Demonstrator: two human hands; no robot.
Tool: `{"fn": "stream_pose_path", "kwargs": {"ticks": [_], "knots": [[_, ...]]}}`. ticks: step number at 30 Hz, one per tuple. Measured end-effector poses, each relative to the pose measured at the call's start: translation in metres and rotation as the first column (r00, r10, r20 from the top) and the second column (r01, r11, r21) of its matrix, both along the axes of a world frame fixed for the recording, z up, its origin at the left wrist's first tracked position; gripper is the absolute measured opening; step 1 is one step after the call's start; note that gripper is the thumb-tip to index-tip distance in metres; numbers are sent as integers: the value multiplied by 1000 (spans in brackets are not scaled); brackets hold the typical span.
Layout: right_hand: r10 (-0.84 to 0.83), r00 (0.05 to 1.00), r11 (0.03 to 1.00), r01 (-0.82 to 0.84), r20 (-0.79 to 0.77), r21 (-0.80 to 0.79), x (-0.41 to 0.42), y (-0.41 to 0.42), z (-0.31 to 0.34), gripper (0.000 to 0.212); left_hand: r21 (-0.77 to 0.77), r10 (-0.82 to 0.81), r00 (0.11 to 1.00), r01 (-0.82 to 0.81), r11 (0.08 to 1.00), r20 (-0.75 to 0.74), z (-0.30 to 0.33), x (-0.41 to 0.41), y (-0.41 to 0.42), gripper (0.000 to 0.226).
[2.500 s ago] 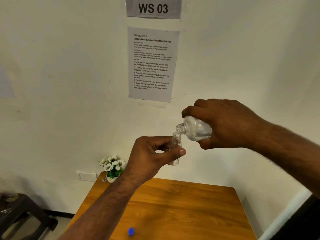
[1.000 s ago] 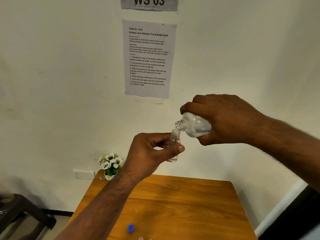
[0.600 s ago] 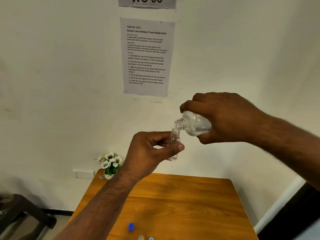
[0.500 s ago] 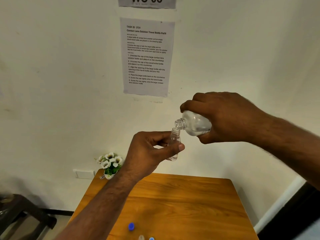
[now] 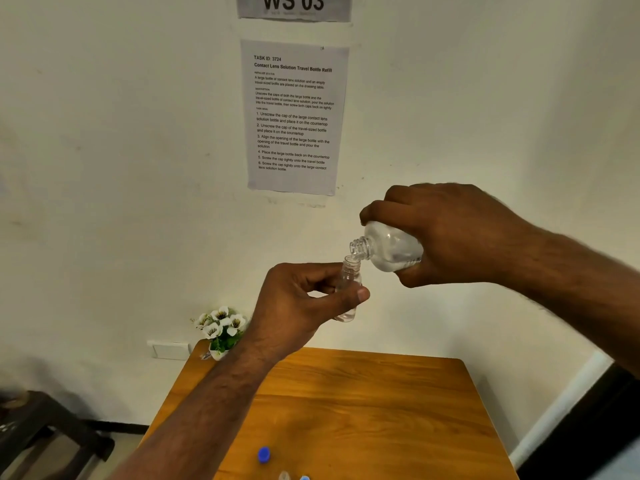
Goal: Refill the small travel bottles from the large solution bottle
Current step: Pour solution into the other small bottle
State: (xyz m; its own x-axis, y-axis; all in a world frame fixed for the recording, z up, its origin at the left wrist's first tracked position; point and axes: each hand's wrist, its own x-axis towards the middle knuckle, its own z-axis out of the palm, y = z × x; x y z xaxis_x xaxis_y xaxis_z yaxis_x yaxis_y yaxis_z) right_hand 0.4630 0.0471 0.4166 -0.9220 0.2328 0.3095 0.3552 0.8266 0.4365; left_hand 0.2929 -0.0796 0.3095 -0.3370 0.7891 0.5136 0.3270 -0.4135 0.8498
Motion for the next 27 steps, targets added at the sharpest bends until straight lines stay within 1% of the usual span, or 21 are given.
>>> {"fn": "stream_pose_path", "kwargs": {"ticks": [27], "knots": [[-17, 1000, 1000, 18, -3, 25, 2, -16, 6, 72, 0, 15, 1000, -15, 1000, -25, 6, 1, -13, 21]]}}
